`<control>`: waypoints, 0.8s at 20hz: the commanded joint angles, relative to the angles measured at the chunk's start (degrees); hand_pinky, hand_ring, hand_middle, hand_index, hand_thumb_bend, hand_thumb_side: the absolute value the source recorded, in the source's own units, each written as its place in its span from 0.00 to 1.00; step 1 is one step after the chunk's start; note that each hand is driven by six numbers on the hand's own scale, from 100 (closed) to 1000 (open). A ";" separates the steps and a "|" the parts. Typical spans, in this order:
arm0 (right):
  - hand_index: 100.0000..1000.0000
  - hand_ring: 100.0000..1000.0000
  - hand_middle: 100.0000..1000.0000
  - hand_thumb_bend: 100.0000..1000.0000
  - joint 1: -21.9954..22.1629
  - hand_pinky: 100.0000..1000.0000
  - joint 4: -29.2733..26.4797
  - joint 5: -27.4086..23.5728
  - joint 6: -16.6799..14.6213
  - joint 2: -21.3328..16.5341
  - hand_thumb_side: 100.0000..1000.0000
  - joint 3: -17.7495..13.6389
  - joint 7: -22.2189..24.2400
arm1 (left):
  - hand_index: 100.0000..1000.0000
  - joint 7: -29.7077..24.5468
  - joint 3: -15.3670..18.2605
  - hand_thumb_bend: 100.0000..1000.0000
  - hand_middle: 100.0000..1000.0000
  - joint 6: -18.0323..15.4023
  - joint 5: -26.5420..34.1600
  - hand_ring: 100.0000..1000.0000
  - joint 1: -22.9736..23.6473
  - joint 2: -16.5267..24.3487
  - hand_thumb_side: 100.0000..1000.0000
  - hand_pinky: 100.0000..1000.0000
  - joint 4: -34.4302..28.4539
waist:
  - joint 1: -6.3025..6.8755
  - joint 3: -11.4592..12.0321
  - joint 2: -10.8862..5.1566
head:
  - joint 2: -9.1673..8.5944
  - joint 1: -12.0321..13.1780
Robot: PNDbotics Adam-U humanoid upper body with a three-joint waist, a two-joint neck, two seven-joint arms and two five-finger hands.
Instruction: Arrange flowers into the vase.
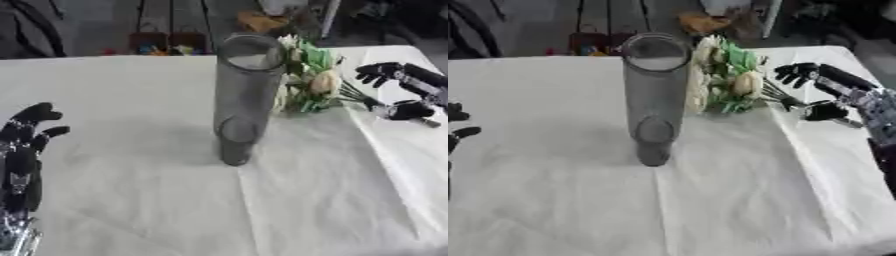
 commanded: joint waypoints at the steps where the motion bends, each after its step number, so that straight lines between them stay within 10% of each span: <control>1: 0.95 0.76 0.78 0.11 -0.81 0.67 0.79 2.38 -8.06 -2.61 0.04 -1.17 5.87 | 0.77 -0.17 -0.04 0.96 0.59 -0.06 0.18 0.92 -0.60 0.36 0.74 0.68 -0.86 | 0.07 -0.02 -0.98 | 0.18 -0.24; 16: 0.95 0.75 0.77 0.09 -3.23 0.65 5.06 9.67 -8.06 -0.43 0.03 -2.40 0.26 | 0.77 -0.21 -0.15 0.96 0.59 0.04 0.28 0.92 -0.65 0.19 0.74 0.68 -0.90 | 0.36 0.35 -0.95 | 0.31 -0.54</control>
